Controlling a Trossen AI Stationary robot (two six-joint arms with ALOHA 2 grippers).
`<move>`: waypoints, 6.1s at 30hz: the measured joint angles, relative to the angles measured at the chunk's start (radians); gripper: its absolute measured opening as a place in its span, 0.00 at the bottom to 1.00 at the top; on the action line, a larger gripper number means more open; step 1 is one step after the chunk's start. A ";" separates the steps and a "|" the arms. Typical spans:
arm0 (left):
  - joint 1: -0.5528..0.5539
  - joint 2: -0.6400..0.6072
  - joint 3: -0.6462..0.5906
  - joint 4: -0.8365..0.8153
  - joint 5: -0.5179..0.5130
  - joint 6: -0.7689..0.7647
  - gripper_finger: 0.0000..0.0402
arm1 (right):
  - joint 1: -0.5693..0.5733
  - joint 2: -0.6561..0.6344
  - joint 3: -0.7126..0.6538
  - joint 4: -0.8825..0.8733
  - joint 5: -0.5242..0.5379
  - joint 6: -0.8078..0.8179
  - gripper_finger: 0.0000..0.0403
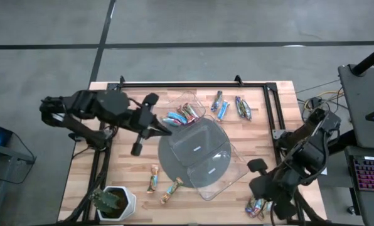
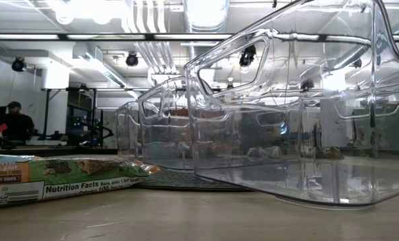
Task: Pick and place Granola Bars by type
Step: Put the red granola bar into the top transparent bin
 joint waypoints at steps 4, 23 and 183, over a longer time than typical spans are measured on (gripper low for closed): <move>0.001 -0.134 -0.252 0.149 -0.014 -0.035 0.00 | 0.000 0.000 -0.001 -0.007 0.000 0.090 0.02; 0.001 -0.441 -0.628 0.498 -0.058 -0.190 0.00 | 0.018 0.107 -0.004 -0.074 -0.034 0.134 0.34; 0.001 -0.481 -0.619 0.473 -0.190 -0.075 0.00 | -1.023 0.345 -0.162 0.709 -0.148 0.085 0.13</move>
